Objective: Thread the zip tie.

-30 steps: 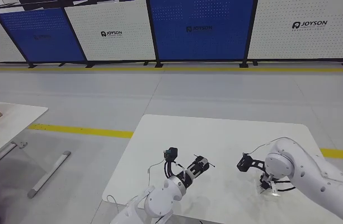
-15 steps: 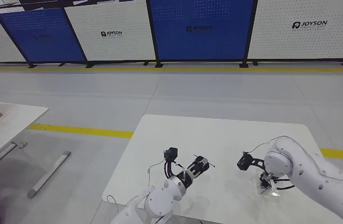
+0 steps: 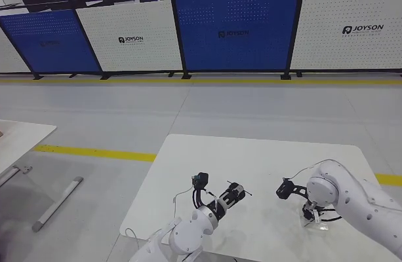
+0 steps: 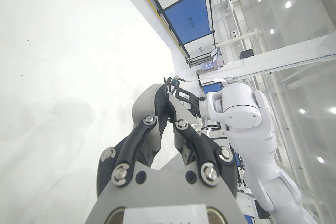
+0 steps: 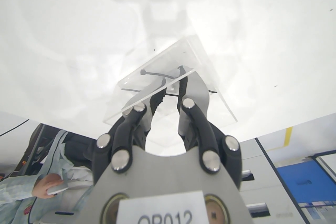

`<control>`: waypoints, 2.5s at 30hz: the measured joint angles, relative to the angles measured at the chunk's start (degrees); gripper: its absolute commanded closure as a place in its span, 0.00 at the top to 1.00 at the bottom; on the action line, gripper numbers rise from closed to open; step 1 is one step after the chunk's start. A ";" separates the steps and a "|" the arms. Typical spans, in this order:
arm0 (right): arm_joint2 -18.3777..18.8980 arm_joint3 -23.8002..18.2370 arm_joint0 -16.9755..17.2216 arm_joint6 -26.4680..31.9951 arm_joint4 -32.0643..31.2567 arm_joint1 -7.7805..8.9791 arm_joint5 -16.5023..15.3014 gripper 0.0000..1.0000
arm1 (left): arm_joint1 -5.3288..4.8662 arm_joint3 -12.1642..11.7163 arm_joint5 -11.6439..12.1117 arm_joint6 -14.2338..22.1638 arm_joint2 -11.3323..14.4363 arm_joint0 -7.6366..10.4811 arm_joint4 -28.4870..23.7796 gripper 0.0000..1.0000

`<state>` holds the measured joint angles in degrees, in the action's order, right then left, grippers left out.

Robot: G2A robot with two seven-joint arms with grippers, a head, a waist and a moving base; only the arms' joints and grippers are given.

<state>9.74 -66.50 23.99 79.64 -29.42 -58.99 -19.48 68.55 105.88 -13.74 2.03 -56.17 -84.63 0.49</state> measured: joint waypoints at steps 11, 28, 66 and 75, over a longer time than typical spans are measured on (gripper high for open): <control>0.00 -0.99 -0.97 0.00 -0.02 0.85 0.00 0.00 | 0.00 0.00 0.00 0.00 0.00 0.00 0.00 0.00; 0.00 -10.23 -4.14 0.00 3.91 7.71 0.00 0.00 | 0.00 0.00 0.00 0.00 0.00 0.00 0.00 0.00; 0.00 -4.15 -2.26 0.00 1.91 3.52 0.00 0.19 | 0.00 0.00 0.00 0.00 0.00 0.00 0.00 0.00; 0.00 -2.20 -2.00 0.00 1.96 2.13 0.00 0.18 | 0.00 0.00 0.00 0.00 0.00 0.00 0.00 0.00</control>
<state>9.74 -68.70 21.99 79.64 -27.46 -56.86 -19.48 68.55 105.88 -13.74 2.03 -56.17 -84.63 0.49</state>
